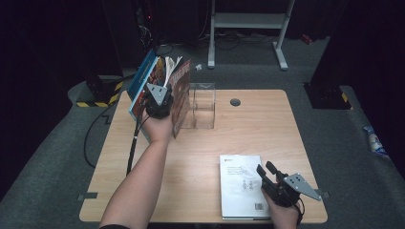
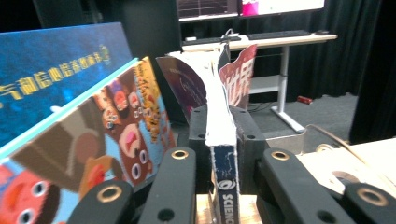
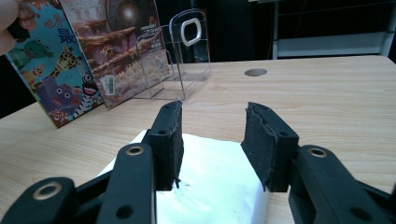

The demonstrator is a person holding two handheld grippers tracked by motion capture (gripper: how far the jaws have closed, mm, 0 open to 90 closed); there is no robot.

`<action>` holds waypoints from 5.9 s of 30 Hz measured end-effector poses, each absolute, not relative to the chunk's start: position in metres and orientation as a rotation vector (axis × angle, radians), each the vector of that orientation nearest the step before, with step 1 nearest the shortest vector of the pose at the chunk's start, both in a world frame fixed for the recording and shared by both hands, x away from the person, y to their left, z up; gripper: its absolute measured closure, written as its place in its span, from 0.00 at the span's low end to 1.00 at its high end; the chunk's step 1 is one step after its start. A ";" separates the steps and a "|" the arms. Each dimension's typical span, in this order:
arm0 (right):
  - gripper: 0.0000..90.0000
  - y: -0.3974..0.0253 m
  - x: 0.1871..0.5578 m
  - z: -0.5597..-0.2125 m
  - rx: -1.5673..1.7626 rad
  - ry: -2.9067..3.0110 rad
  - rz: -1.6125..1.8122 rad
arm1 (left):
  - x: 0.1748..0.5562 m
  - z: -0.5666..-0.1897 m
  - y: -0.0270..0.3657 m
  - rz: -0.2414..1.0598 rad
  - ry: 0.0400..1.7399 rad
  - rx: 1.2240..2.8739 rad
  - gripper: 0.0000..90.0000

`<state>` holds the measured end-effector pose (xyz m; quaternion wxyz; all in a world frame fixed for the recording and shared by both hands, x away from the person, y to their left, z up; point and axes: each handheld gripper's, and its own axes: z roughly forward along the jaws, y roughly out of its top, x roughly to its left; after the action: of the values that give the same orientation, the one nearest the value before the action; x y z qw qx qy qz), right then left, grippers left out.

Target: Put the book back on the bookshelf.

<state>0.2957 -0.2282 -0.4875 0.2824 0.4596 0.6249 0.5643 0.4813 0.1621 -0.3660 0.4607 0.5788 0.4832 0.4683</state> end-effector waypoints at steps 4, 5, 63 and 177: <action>0.63 -0.228 0.296 -0.487 1.229 1.674 1.512 | 0.481 -0.366 0.163 1.158 1.195 1.429 0.88; 0.63 -0.228 0.296 -0.487 1.229 1.674 1.512 | 0.481 -0.366 0.163 1.158 1.196 1.430 0.88; 0.62 -0.222 0.298 -0.490 1.224 1.693 1.505 | 0.466 -0.375 0.175 1.128 1.229 1.456 0.71; 0.31 -0.239 0.289 -0.504 1.503 2.023 1.160 | 0.327 -0.526 0.159 0.453 1.005 2.102 0.17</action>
<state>0.2890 -0.2386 -0.5044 0.1826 0.5326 0.7170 0.4110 0.3268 0.1589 -0.5261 0.3745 0.8212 0.3926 0.1768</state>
